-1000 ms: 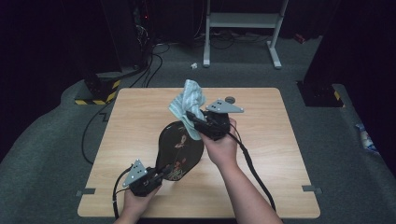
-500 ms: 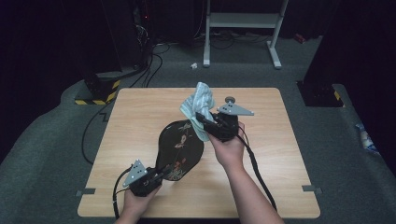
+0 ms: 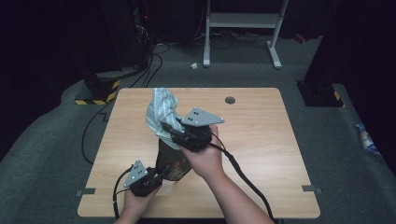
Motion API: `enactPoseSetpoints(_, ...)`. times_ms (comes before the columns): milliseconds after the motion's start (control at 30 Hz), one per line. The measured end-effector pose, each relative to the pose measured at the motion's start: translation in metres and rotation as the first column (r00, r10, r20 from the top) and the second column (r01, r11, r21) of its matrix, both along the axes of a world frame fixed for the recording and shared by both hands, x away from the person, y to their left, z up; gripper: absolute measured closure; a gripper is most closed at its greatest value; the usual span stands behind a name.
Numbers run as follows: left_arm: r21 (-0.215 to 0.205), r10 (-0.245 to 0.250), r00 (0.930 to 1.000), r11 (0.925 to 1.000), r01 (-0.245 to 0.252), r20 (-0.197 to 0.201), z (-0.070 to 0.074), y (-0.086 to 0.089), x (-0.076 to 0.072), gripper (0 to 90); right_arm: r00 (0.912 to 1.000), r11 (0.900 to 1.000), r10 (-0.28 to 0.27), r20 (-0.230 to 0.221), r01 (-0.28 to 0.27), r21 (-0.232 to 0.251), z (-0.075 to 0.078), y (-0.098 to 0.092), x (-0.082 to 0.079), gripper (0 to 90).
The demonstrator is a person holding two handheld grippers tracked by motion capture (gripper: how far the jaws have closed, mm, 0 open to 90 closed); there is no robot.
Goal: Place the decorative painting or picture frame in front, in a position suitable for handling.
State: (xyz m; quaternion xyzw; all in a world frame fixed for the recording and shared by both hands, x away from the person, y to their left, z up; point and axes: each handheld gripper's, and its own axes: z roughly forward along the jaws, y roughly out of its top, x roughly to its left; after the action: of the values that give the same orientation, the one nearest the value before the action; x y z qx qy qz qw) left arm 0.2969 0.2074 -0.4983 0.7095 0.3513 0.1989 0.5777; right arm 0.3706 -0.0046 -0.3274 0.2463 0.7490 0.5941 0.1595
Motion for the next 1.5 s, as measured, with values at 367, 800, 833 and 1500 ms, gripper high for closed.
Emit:
enactPoseSetpoints(367, -0.012, 0.006, 1.0, 0.9999, -0.006, -0.005, 0.0, -0.001, 0.0, 79.7, 0.9634, 0.982, -0.162, -0.213, 0.179, 0.061, -0.043, -0.071, 0.06, 69.1)
enactPoseSetpoints(800, -0.014, 0.005, 1.0, 0.9999, -0.005, -0.008, -0.001, -0.001, 0.0, 79.8, 0.9297, 0.976, -0.218, -0.297, 0.205, -0.074, -0.114, -0.094, 0.054, 69.5)
enactPoseSetpoints(833, -0.015, 0.004, 1.0, 0.9999, -0.005, -0.009, -0.001, -0.001, 0.0, 79.9, 0.9286, 0.975, -0.219, -0.3, 0.201, -0.089, -0.118, -0.093, 0.052, 69.6)
enactPoseSetpoints(1500, -0.024, -0.003, 0.9998, 0.9997, 0.003, -0.018, -0.001, 0.0, 0.001, 80.0, 0.9662, 0.98, -0.197, -0.166, 0.19, -0.059, -0.065, -0.091, 0.043, 69.7)
